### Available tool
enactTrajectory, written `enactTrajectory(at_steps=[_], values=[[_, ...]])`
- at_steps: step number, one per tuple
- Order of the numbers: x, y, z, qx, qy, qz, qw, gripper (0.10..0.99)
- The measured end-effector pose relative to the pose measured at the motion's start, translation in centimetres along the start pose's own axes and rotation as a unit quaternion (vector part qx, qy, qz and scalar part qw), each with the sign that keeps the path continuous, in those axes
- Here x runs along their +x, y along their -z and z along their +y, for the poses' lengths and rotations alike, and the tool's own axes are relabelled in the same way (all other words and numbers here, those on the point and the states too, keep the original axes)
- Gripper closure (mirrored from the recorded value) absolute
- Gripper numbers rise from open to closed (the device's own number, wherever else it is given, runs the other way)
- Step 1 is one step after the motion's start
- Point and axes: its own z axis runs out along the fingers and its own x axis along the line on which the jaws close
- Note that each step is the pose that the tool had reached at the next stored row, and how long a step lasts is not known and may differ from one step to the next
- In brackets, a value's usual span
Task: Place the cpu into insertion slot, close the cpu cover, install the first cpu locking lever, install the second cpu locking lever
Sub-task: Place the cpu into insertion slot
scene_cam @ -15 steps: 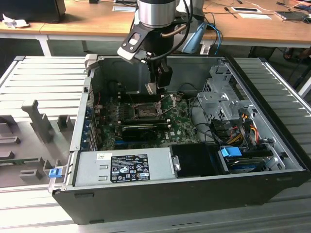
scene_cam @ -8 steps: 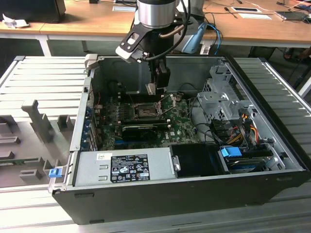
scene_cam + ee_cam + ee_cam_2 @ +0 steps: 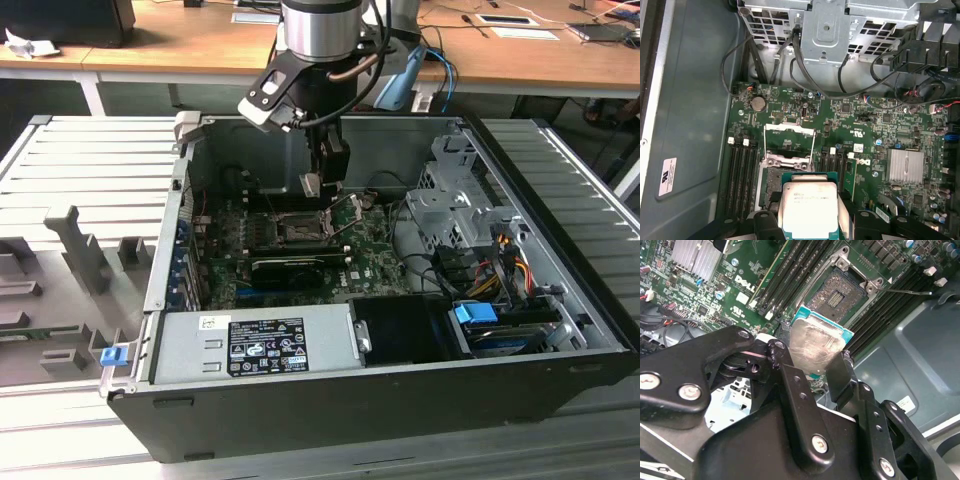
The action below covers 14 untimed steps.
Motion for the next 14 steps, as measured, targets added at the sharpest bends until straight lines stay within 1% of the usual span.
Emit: enactTrajectory(at_steps=[14], values=[[-0.01, -0.48, -0.04, -0.0001, -0.001, -0.0001, 1.0, 0.557]])
